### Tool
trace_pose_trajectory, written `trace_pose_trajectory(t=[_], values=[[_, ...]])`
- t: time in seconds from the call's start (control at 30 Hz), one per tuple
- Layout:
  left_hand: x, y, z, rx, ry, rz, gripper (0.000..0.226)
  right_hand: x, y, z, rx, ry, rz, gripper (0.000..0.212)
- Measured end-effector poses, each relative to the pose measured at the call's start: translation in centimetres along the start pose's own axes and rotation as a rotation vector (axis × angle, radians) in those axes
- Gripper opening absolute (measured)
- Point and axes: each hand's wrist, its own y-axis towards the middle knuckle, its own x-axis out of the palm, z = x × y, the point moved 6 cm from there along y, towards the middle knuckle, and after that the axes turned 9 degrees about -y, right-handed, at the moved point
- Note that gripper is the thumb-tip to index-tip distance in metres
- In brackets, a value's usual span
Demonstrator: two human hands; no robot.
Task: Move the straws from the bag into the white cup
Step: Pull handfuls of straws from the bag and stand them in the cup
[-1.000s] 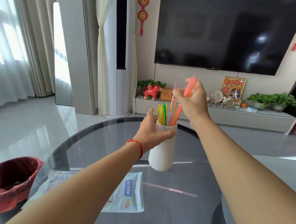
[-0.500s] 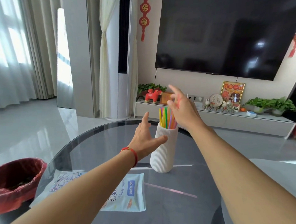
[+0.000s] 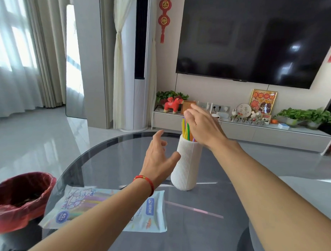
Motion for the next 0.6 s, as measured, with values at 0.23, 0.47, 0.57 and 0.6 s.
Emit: trace_pose_trajectory(t=[0.23, 0.47, 0.57, 0.6], values=[[-1.7, -3.0, -3.8, 0.050, 0.167, -0.048, 0.055, -0.2, -1.9, -0.1, -0.083, -0.012, -0.006, 0.054], [-2.6, -5.5, -8.9, 0.097, 0.725, -0.526, 0.103, -2.7, -8.6, 3.2, 0.018, 0.245, 0.550, 0.019], [-3.4, -6.5, -10.0, 0.137, 0.854, -0.633, 0.123, 4.3, -14.2, 4.9, 0.028, 0.078, 0.103, 0.020], [-3.3, -6.9, -10.4, 0.136, 0.897, -0.681, 0.130, 7.6, -16.4, 4.8, -0.022, -0.053, -0.133, 0.023]])
